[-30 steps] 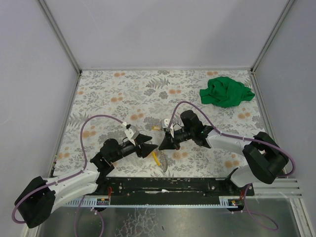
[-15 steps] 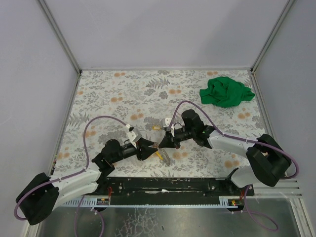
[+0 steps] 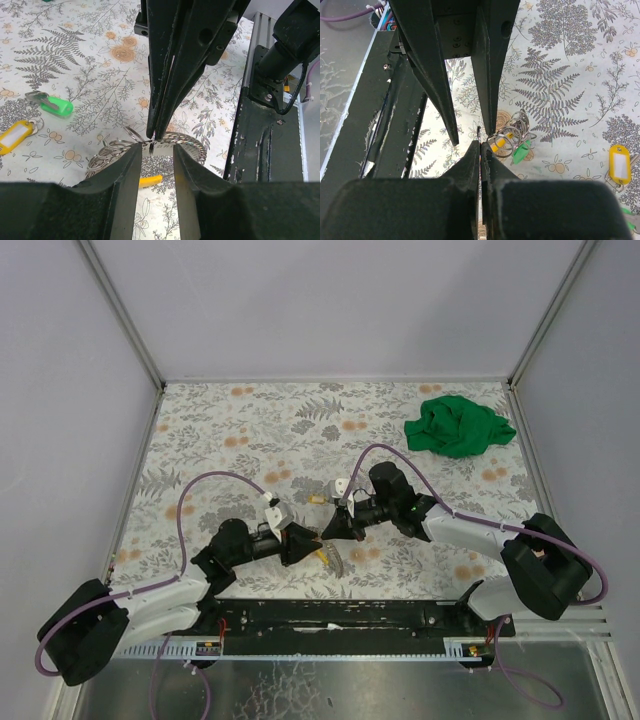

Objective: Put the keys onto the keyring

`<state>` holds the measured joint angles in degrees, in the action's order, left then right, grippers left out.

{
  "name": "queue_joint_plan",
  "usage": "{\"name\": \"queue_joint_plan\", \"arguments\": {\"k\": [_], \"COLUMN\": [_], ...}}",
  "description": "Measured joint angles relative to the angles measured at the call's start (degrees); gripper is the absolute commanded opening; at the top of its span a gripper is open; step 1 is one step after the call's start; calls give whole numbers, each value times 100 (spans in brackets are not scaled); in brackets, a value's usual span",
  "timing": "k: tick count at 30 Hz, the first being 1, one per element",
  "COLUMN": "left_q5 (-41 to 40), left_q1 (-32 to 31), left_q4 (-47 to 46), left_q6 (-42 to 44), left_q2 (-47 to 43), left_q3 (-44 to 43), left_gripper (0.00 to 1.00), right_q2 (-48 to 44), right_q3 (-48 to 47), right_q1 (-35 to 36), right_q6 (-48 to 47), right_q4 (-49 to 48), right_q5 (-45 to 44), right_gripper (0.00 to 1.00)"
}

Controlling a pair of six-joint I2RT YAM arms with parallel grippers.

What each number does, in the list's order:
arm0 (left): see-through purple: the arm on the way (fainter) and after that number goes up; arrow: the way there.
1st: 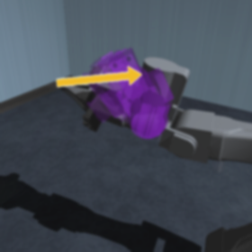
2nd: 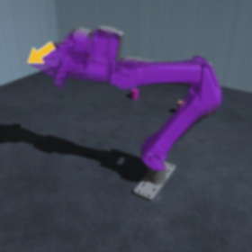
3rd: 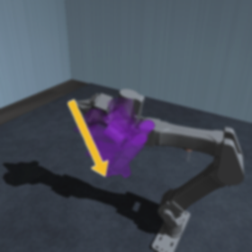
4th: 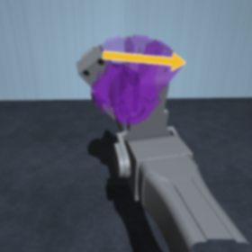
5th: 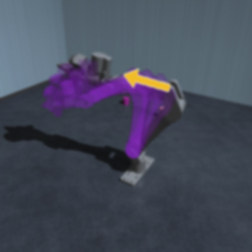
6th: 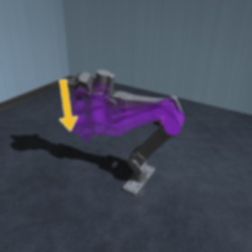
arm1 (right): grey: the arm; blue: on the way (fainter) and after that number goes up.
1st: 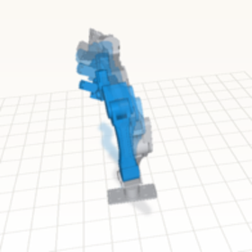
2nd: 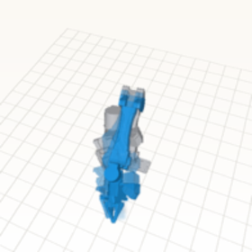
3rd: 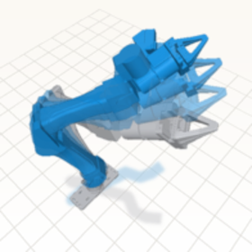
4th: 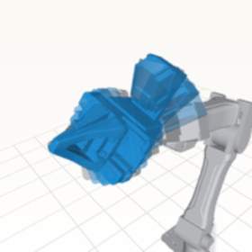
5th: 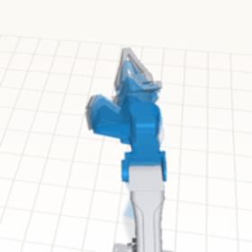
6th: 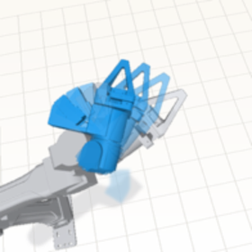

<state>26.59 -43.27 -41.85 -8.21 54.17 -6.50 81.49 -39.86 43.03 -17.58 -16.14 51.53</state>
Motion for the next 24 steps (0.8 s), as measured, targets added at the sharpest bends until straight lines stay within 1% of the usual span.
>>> {"name": "queue_joint_plan", "arguments": {"k": [5,10,12,14,16,19,22,24], "left_q5": [2,39,61,68,46,-90,-214,-240], "left_q1": [0,0,0,0,0,0,0,0], "left_q4": [-15,-26,-42,-57,-55,2,15,11], "left_q6": [39,61,61,61,63,61,59,59], "left_q2": [-37,-7,15,22,2,-249,-730,-846], "left_q3": [-2,-26,-31,-33,-33,-24,35,50], "left_gripper": [23,21,22,28,31,32,29,29], "right_q2": [0,0,0,0,0,-2,-2,-2], "right_q3": [0,0,0,0,0,0,0,2], "right_q1": [2,2,2,2,2,2,2,2], "right_q6": [0,2,2,2,2,0,0,0], "right_q4": [2,2,4,4,4,4,7,7], "right_q5": [13,31,48,50,46,39,37,37], "right_gripper": [0,0,0,0,0,0,0,0]}}
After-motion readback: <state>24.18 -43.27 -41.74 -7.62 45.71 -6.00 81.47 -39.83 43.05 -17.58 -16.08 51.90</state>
